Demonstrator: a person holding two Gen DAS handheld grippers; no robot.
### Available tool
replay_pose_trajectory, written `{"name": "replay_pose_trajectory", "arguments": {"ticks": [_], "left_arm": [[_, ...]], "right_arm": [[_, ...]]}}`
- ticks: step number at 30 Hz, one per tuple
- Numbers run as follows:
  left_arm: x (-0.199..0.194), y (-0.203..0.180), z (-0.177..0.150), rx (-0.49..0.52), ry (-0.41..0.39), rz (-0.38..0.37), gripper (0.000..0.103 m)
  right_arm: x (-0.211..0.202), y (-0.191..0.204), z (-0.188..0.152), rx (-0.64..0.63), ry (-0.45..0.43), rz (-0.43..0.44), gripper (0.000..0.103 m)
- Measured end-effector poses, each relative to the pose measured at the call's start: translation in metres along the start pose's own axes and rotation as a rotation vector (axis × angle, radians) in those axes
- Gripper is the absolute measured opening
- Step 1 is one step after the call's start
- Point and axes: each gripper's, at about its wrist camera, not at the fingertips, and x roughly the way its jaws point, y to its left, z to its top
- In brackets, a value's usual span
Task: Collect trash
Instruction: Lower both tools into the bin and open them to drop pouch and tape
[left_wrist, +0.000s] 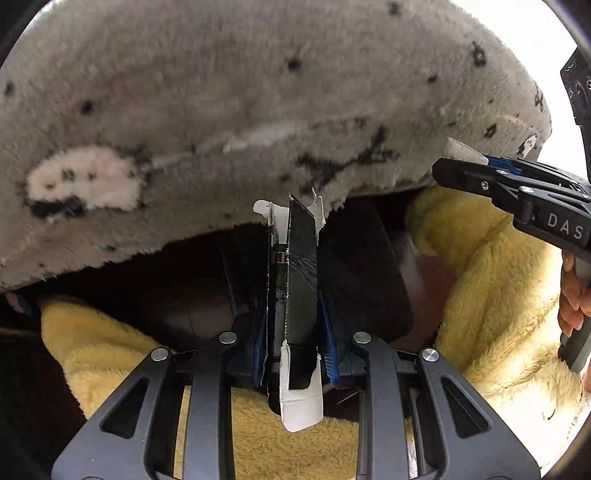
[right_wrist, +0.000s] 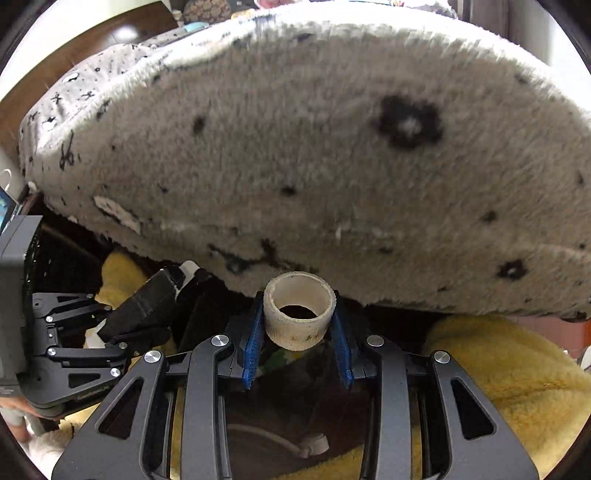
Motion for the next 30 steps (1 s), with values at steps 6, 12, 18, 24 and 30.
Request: {"name": "replay_pose_trajectory", "arguments": {"ticks": [6,12,18,24,30], "left_arm": [[0.013,0.002,-0.001,-0.015,0.035,-0.026,0.024],[0.013,0.007,-0.001,-0.029,0.038,-0.041,0.024],[0.01,0.015,-0.004,-0.035,0.038,-0.052,0.024],[0.014,0.011,-0.006,-0.038,0.046,-0.049,0.028],[0.014,0.011,-0.008,-0.049,0.045,-0.036,0.045]], "right_arm": [[0.015,-0.001,-0.003,0.014,0.05,0.032,0.034],[0.028,0.0,-0.004,0.02,0.088,0.06,0.034],[0.036,0.004,-0.005,0.02,0.109,0.062,0.035],[0.041,0.013,-0.006,0.006,0.119,0.062,0.036],[0.042,0.015,-0.006,0.013,0.123,0.05,0.056]]}}
